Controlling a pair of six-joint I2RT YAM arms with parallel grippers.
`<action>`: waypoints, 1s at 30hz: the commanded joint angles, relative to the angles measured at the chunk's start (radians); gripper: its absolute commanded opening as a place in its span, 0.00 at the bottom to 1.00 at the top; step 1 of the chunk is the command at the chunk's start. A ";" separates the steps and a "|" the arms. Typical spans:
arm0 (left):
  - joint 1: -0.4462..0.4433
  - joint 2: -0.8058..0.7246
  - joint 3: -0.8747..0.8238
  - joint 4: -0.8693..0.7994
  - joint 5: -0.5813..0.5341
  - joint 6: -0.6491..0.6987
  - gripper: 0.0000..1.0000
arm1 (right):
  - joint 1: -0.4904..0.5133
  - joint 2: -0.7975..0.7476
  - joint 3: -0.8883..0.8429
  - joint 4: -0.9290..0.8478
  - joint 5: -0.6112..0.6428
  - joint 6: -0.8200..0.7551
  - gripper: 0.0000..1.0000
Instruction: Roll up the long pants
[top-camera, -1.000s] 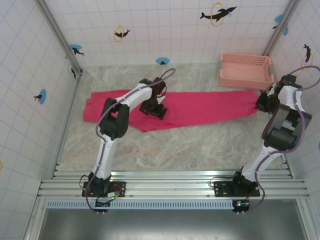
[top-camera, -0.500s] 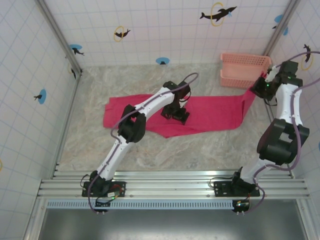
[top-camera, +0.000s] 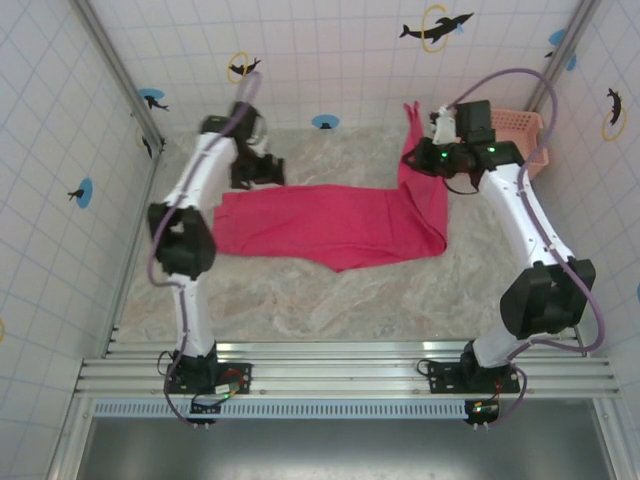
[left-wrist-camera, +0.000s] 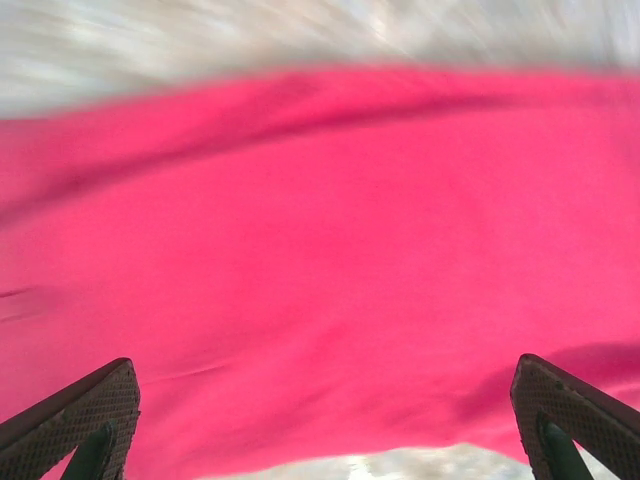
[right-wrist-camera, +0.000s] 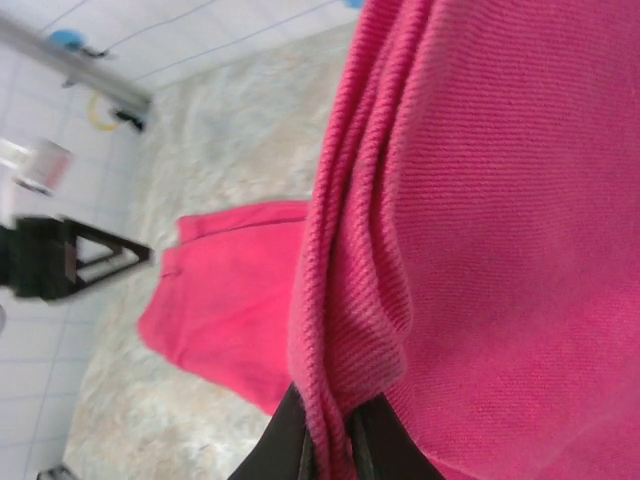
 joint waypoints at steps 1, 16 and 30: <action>0.112 -0.155 -0.145 -0.021 -0.103 0.099 0.97 | 0.129 0.054 0.095 0.130 0.071 0.092 0.00; 0.349 -0.232 -0.538 0.179 -0.061 0.117 0.97 | 0.535 0.701 0.797 0.066 0.091 0.160 0.00; 0.358 -0.114 -0.484 0.180 -0.014 0.130 0.98 | 0.624 0.980 0.909 0.163 -0.020 0.272 0.01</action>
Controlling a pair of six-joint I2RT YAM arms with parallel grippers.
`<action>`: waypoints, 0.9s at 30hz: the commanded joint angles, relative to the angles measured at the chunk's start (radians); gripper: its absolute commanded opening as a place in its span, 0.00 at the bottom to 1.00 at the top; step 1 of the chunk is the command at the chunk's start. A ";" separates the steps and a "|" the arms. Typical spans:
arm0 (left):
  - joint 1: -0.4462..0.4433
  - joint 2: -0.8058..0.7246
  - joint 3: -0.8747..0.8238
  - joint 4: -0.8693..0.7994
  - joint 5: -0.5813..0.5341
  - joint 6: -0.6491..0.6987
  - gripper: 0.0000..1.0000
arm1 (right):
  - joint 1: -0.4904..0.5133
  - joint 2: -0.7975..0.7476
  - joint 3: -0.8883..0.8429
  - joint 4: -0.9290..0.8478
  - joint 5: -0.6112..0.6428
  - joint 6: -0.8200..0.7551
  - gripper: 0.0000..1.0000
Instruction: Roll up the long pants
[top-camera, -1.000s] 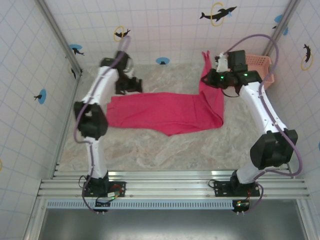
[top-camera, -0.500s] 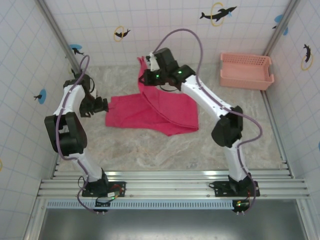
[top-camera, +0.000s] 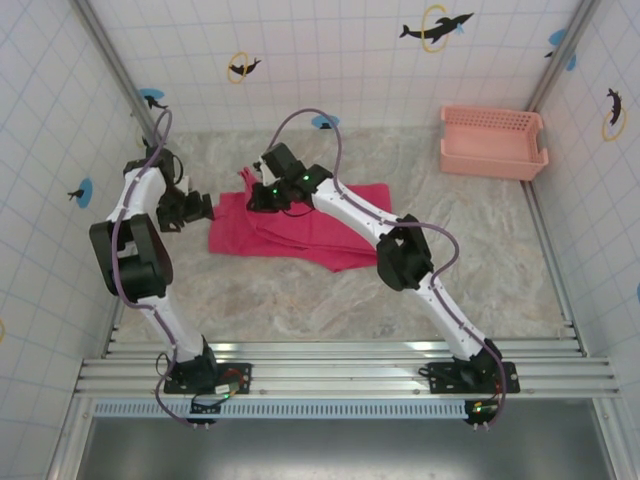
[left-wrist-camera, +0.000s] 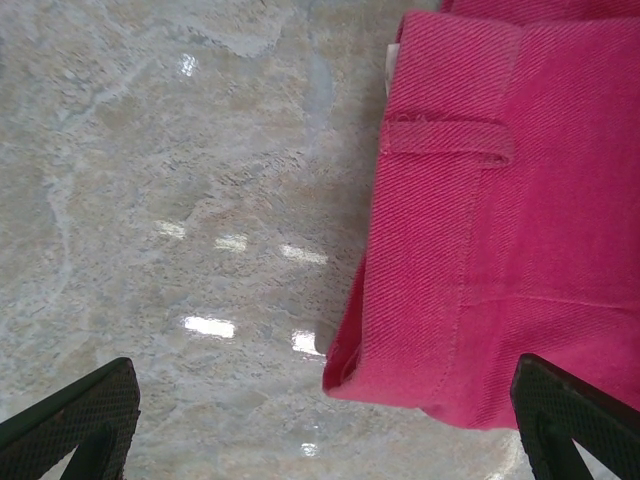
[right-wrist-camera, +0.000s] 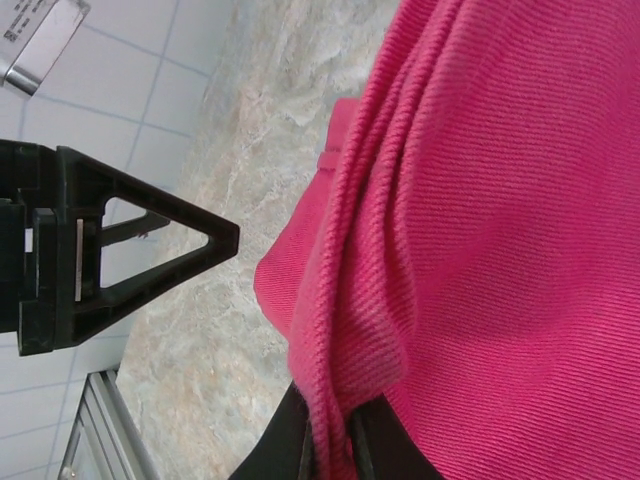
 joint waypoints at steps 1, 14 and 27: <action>0.001 0.026 0.029 0.004 0.017 0.023 0.98 | 0.033 0.038 0.068 0.091 -0.055 0.041 0.05; 0.006 -0.004 0.069 -0.054 -0.090 0.073 0.97 | 0.037 0.093 0.175 0.033 -0.046 0.048 0.52; -0.187 -0.045 0.056 0.006 -0.068 -0.055 0.97 | -0.389 -0.434 -0.159 -0.460 0.176 -0.372 0.61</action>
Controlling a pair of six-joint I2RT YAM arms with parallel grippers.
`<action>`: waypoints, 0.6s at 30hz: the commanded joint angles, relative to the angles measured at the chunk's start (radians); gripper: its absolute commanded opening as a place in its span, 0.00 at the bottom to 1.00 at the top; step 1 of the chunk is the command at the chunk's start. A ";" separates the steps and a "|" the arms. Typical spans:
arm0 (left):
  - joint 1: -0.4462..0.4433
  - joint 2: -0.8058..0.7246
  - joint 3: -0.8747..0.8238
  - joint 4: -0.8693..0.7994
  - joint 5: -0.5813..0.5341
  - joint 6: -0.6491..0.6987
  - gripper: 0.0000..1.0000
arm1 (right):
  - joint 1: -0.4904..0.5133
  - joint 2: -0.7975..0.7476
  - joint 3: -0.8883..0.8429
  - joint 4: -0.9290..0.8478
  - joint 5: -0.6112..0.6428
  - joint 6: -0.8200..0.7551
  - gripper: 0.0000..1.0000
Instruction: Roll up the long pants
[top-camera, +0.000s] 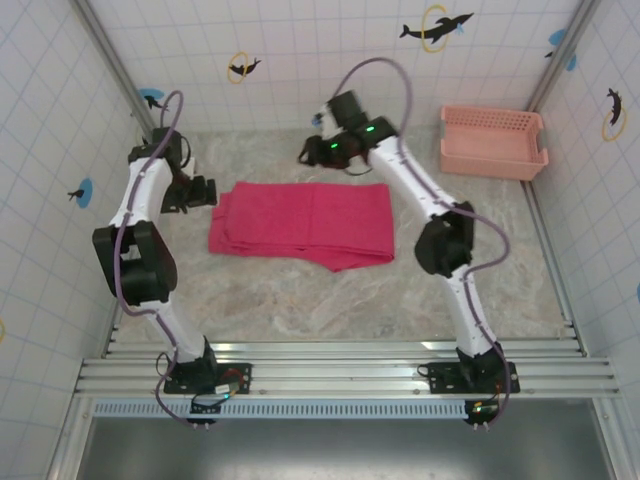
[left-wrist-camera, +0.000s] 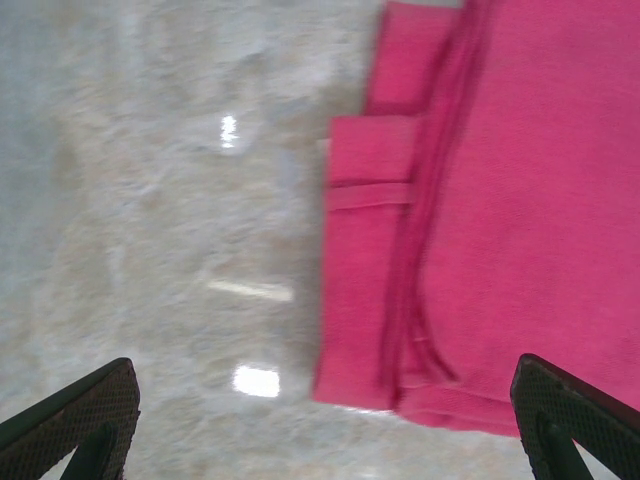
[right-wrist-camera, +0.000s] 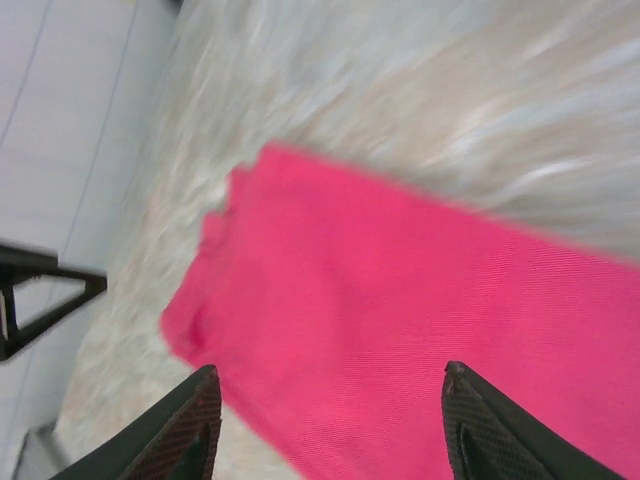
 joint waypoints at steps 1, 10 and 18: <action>-0.094 0.017 -0.058 0.035 0.043 -0.086 0.98 | -0.109 -0.187 -0.167 -0.170 0.102 -0.176 0.61; -0.235 0.062 -0.197 0.090 0.106 -0.187 0.98 | -0.273 -0.255 -0.593 -0.086 0.096 -0.293 0.61; -0.244 0.072 -0.261 0.084 0.082 -0.209 0.97 | -0.273 -0.112 -0.629 -0.022 0.024 -0.299 0.61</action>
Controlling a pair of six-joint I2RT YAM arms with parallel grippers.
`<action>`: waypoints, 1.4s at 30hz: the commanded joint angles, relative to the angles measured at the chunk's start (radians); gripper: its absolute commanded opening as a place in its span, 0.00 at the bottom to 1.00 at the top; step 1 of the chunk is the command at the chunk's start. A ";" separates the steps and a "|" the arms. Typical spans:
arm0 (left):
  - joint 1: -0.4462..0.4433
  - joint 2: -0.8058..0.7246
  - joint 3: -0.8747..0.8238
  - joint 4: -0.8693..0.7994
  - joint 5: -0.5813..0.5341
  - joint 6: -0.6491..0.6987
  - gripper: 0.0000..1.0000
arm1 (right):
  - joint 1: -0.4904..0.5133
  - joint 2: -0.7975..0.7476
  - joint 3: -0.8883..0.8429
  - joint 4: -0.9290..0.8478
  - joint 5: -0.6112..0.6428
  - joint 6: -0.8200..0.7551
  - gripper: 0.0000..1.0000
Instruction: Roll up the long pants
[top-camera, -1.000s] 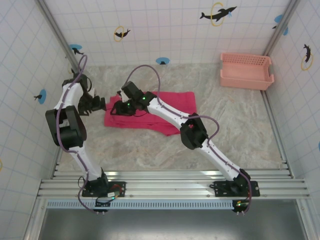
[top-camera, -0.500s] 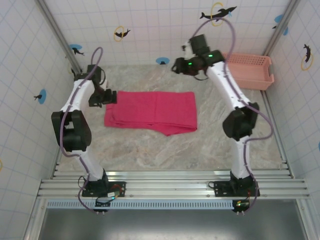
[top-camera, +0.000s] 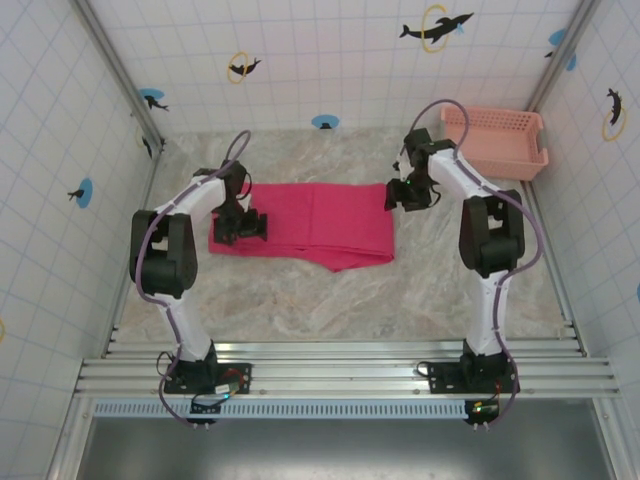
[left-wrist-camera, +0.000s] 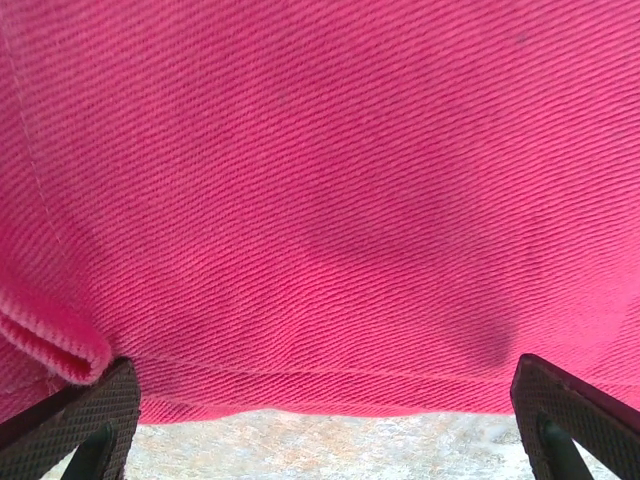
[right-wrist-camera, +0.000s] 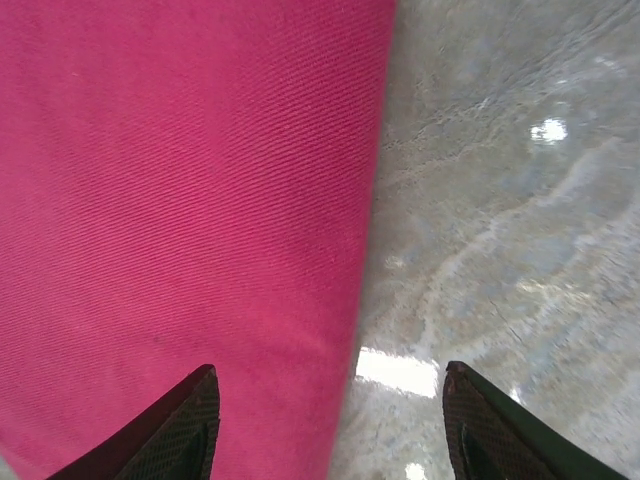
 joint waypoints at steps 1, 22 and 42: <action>-0.003 0.015 -0.013 0.008 -0.003 -0.039 0.98 | 0.002 0.042 0.023 0.037 -0.065 -0.020 0.61; -0.009 0.331 0.338 -0.042 -0.024 -0.163 0.97 | 0.030 0.124 0.041 -0.001 -0.132 -0.027 0.05; -0.019 0.817 1.055 0.118 0.152 -0.489 0.97 | 0.370 -0.224 -0.486 0.149 -0.166 0.354 0.43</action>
